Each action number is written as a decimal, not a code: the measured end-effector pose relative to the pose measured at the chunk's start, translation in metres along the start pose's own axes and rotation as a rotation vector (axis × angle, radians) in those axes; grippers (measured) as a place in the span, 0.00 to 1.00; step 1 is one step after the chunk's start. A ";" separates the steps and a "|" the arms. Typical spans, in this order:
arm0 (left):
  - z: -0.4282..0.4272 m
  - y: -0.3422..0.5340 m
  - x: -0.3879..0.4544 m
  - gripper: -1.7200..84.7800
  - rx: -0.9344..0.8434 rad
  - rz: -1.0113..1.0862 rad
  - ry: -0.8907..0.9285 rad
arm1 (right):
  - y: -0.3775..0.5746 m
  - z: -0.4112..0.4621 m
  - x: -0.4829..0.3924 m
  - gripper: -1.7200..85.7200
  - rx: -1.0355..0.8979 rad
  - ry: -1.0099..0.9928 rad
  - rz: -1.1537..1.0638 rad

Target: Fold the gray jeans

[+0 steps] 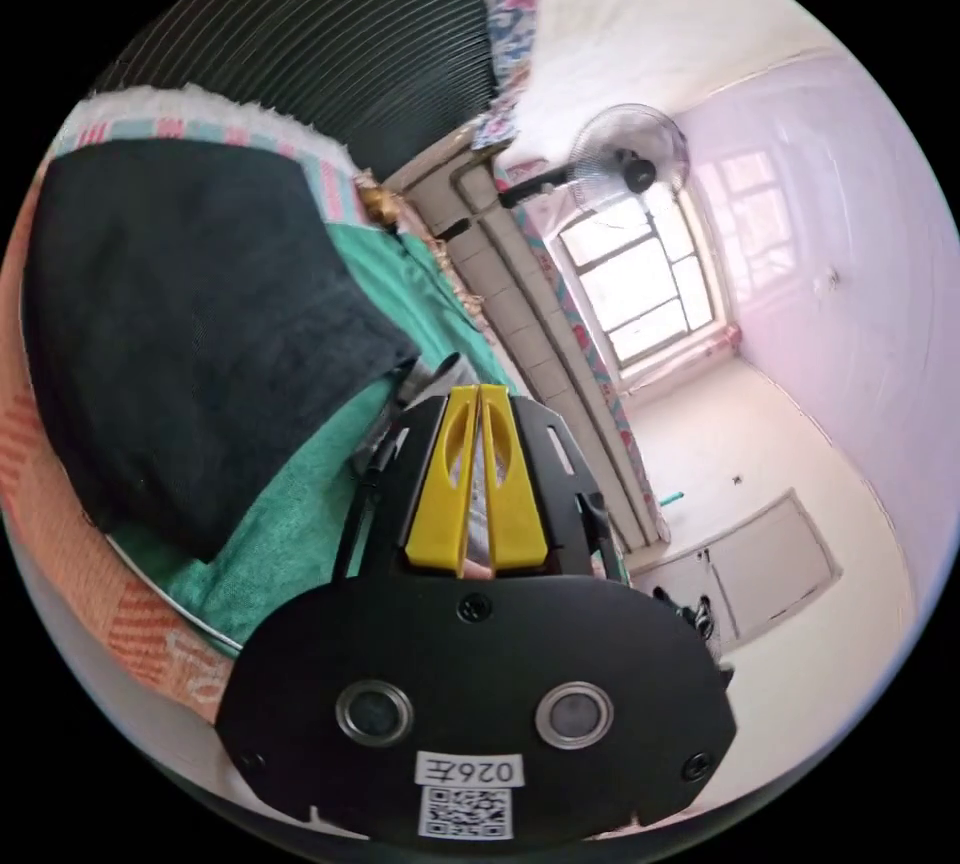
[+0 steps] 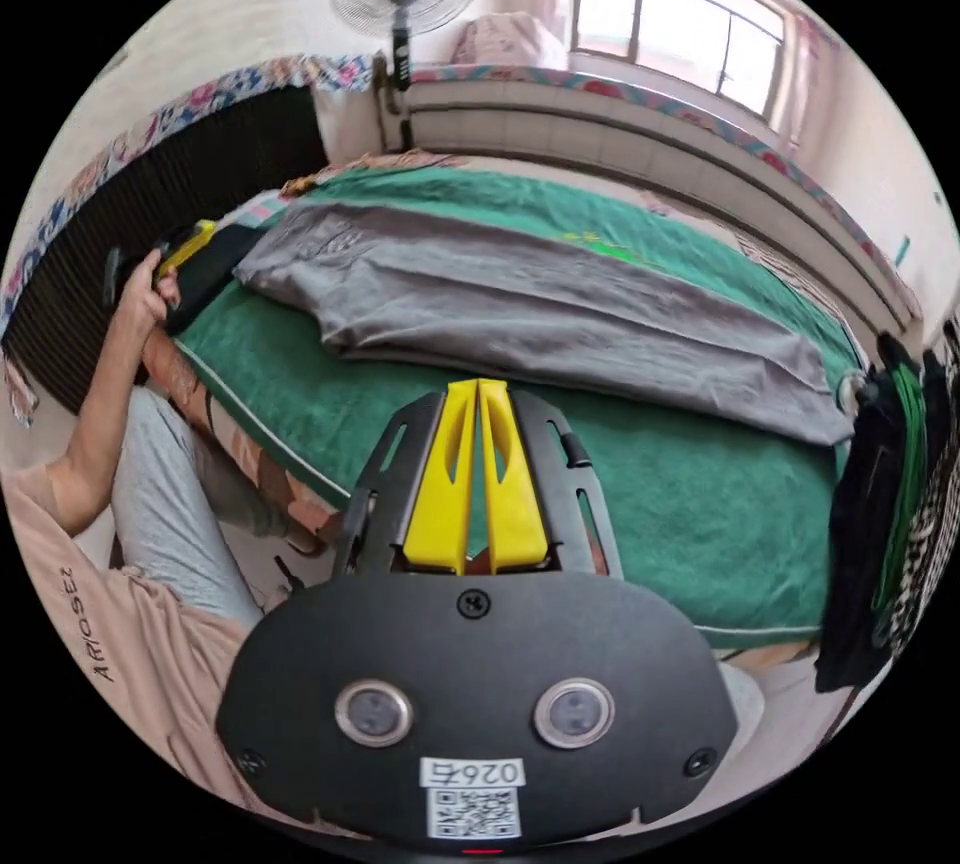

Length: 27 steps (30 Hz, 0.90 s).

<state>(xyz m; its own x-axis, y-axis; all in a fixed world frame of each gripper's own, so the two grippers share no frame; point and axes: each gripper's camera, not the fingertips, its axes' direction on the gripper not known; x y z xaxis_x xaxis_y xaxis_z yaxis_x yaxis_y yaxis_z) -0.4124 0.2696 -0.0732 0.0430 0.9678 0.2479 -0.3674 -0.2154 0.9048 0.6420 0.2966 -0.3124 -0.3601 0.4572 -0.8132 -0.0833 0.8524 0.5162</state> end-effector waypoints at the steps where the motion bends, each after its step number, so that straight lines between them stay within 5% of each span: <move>1: 0.006 0.002 0.029 0.01 -0.012 0.099 0.019 | -0.003 -0.010 0.006 0.01 0.018 -0.003 0.035; 8: 0.130 0.079 0.192 0.01 -0.342 0.602 0.053 | -0.046 -0.096 0.057 0.01 0.135 -0.022 0.359; 16: 0.262 0.178 0.242 0.01 -0.738 0.880 -0.173 | -0.102 -0.143 0.102 0.01 0.121 0.049 0.499; 22: 0.293 0.187 0.262 0.01 -0.817 0.901 -0.214 | -0.161 -0.149 0.130 0.01 0.092 0.049 0.538; 27: 0.293 0.171 0.272 0.01 -0.800 0.789 -0.216 | -0.206 -0.111 0.153 0.01 -0.175 0.009 0.485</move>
<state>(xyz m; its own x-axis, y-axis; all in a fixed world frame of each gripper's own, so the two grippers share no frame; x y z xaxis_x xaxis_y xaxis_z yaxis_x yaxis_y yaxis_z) -0.1913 0.4583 0.2502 -0.3319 0.5405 0.7731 -0.8456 -0.5338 0.0102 0.5013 0.1629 -0.5136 -0.4040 0.7866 -0.4669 -0.0582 0.4873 0.8713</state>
